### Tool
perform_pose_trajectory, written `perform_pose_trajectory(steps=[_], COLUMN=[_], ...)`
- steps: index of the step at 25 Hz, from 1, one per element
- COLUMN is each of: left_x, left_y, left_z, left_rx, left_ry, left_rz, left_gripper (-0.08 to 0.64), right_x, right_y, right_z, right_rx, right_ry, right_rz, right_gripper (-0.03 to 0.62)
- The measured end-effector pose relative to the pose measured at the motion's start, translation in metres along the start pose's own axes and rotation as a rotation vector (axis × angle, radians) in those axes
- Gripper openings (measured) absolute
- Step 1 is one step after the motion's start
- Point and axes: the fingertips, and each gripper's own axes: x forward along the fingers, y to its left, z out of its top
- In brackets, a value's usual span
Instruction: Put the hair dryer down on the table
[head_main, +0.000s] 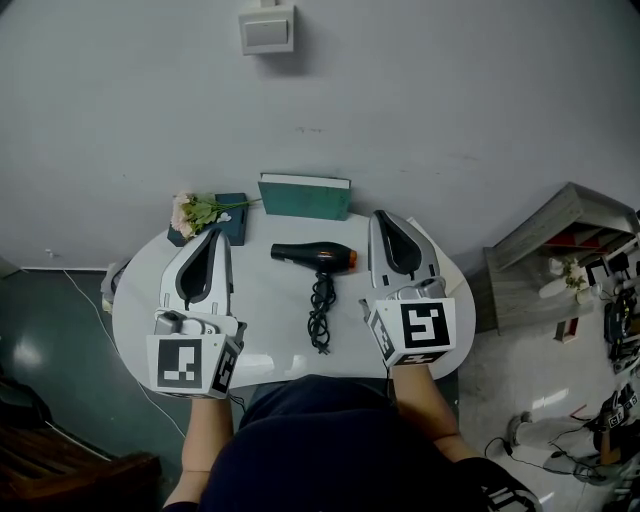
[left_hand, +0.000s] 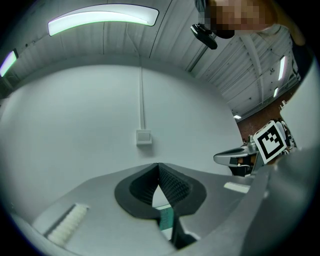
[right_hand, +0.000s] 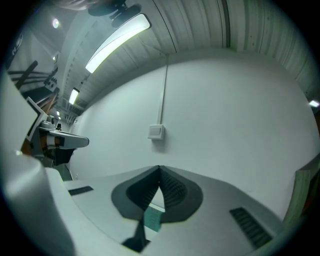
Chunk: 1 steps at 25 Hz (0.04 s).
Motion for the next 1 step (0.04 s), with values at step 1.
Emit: perform_pose_trajectory(steps=[1], left_x=[0.0006], left_y=[0.0006], left_z=[-0.0003], left_rx=[0.000], left_ry=[0.001], left_rz=[0.001], left_gripper=[0.011], right_x=[0.0004], right_y=[-0.0018], right_z=[-0.0004], right_rx=[-0.001], right_ry=[0.001], right_rz=[-0.004], right_gripper=[0.011])
